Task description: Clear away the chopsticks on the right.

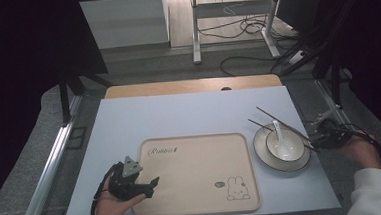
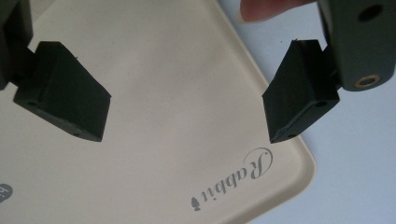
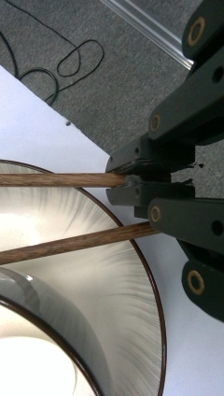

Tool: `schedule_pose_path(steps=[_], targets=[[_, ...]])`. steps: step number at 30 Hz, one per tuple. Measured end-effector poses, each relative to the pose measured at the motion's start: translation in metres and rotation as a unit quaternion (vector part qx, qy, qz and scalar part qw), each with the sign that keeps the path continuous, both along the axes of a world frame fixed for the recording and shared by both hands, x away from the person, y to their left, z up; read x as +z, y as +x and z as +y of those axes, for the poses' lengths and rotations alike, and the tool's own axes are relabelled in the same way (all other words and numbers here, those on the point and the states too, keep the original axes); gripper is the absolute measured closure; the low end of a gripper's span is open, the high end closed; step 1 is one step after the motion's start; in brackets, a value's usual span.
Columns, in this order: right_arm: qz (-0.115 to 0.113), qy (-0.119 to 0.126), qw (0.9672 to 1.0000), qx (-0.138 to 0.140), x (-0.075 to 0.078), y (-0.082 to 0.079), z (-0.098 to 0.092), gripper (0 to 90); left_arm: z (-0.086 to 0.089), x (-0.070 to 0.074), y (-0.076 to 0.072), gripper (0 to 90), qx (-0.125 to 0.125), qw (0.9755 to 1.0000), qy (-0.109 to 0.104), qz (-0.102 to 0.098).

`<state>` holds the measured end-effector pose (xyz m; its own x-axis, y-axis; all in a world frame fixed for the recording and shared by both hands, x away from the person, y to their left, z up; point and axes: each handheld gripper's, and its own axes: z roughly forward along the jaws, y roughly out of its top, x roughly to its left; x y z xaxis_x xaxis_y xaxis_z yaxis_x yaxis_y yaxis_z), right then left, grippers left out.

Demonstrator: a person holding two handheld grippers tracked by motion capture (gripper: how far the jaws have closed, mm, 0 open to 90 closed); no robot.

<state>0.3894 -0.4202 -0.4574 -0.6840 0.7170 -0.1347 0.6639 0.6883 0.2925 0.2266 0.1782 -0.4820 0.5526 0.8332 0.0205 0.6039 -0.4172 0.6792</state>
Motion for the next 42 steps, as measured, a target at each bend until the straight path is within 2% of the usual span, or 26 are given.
schedule_pose_path(steps=[4,8,11,13,14,16,17,22,27,31,33,34,42], targets=[[-0.011,0.006,0.9999,-0.009,0.003,0.0,-0.001,83.1,0.001,0.0,0.0,15.2,0.001,1.0,-0.002,-0.001],[-0.03,0.032,0.9985,-0.033,0.015,-0.002,-0.003,83.6,0.002,0.001,0.0,15.2,0.003,1.0,-0.003,-0.003],[-0.044,0.07,0.9954,-0.047,0.03,-0.006,-0.001,83.6,0.003,0.001,0.0,15.2,0.004,1.0,-0.004,-0.003],[-0.048,0.075,0.995,-0.047,0.033,-0.008,0.001,83.6,0.003,0.001,0.0,15.2,0.004,1.0,-0.004,-0.003],[-0.054,0.081,0.9942,-0.047,0.042,-0.012,0.007,83.6,0.003,0.002,0.0,15.2,0.004,1.0,-0.005,-0.003],[-0.056,0.084,0.9938,-0.046,0.045,-0.013,0.009,83.6,0.003,0.002,0.0,15.2,0.004,1.0,-0.004,-0.003],[-0.062,0.095,0.9927,-0.041,0.053,-0.018,0.015,83.5,0.003,0.002,0.0,15.2,0.003,1.0,-0.004,-0.004],[-0.065,0.109,0.9914,-0.03,0.064,-0.028,0.028,83.4,0.003,0.003,0.0,15.2,0.004,1.0,-0.006,-0.005],[-0.068,0.129,0.9893,0.011,0.075,-0.042,0.057,83.3,0.003,0.003,0.0,15.2,0.004,1.0,-0.005,-0.005],[-0.064,0.13,0.989,0.031,0.076,-0.047,0.071,83.2,0.003,0.003,0.0,15.2,0.003,1.0,-0.005,-0.005],[-0.055,0.134,0.9885,0.045,0.075,-0.052,0.085,83.2,0.003,0.003,0.0,15.2,0.003,1.0,-0.005,-0.005],[-0.055,0.134,0.9885,0.045,0.075,-0.052,0.085,83.2,0.003,0.003,0.0,15.2,0.003,1.0,-0.005,-0.005],[-0.031,0.13,0.9877,0.081,0.067,-0.063,0.127,83.1,0.003,0.003,0.0,15.2,0.004,1.0,-0.007,-0.005]])
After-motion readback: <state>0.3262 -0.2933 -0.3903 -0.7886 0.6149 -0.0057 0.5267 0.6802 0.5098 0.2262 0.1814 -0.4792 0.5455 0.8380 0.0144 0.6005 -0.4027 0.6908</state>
